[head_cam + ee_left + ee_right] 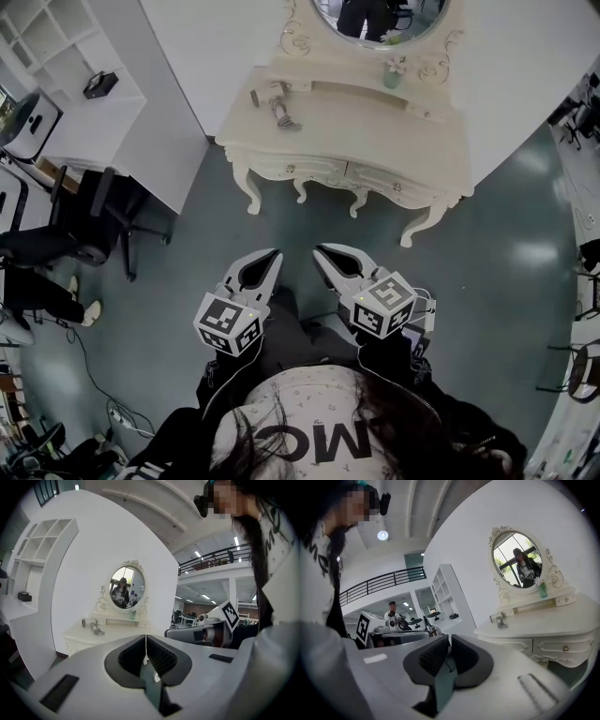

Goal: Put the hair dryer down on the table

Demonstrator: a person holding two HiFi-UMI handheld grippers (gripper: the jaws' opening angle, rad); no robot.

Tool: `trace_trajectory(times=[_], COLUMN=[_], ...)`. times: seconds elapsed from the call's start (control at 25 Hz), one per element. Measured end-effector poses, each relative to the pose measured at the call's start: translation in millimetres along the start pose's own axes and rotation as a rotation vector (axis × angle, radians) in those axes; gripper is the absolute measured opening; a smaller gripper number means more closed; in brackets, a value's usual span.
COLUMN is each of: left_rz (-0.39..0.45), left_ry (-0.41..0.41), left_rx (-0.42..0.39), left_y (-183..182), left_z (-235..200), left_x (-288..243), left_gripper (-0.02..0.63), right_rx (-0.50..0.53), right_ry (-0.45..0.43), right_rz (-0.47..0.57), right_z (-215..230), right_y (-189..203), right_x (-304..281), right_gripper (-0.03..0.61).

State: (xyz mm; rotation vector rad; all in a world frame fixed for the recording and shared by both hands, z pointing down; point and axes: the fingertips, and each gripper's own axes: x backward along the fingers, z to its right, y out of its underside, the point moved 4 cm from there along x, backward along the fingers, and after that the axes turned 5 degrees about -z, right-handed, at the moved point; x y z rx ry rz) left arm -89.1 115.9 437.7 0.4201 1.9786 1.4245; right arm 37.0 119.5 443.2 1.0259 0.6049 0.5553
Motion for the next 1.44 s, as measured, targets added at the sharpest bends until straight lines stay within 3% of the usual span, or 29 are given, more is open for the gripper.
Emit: trace_trajectory(times=[0.64,1.44], left_rz=[0.016,0.048], left_ry=[0.014,0.022], left_rx=[-0.029,-0.03], left_y=[15,16], left_z=[46,58], left_x=[27,42], left_gripper=[-0.014,-0.014], right_rx=[0.067,0.094], right_ry=[-0.022,-0.025], right_rz=[-0.007,-0.022], right_z=[-42,-59], right_y=[22,27], right_x=[38,45], right_gripper=[0.011,0.011])
